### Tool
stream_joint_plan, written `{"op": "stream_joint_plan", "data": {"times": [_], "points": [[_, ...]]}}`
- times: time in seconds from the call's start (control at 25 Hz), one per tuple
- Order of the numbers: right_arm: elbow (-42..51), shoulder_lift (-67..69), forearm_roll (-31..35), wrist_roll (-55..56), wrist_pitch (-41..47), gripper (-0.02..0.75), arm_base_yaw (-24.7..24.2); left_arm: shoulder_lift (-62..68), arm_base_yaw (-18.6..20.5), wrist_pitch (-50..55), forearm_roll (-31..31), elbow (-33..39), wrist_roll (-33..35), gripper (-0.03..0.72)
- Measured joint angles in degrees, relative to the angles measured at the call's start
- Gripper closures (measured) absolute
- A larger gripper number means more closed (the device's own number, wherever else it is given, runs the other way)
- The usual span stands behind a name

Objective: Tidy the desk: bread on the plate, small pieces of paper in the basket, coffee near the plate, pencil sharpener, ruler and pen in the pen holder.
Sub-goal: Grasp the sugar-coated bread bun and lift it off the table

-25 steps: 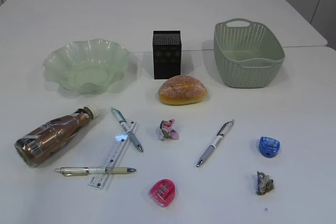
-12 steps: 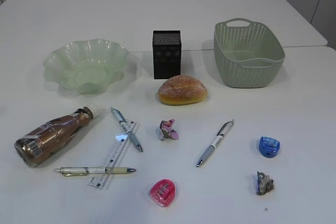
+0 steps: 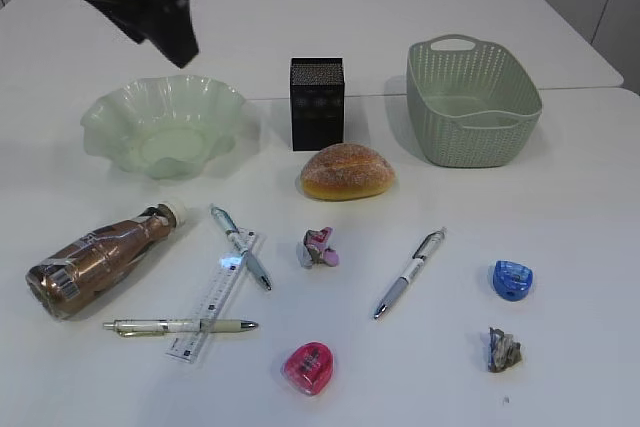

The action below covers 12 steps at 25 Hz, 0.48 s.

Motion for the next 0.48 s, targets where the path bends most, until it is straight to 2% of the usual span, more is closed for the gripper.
{"op": "stream_joint_plan", "data": {"times": [0.12, 0.28, 0.48], "points": [[0.0, 0.0, 0.0, 0.0, 0.0, 0.205, 0.0, 5.1, -2.44, -0.23, 0.0, -3.46, 0.11, 0.23], [0.0, 0.0, 0.0, 0.0, 0.0, 0.205, 0.0, 10.61, -4.81, -0.54, -0.86, -5.89, 0.13, 0.083], [0.0, 0.0, 0.0, 0.0, 0.0, 0.205, 0.0, 16.91, -6.42, -0.94, -1.47, -9.09, 1.7, 0.042]]}}
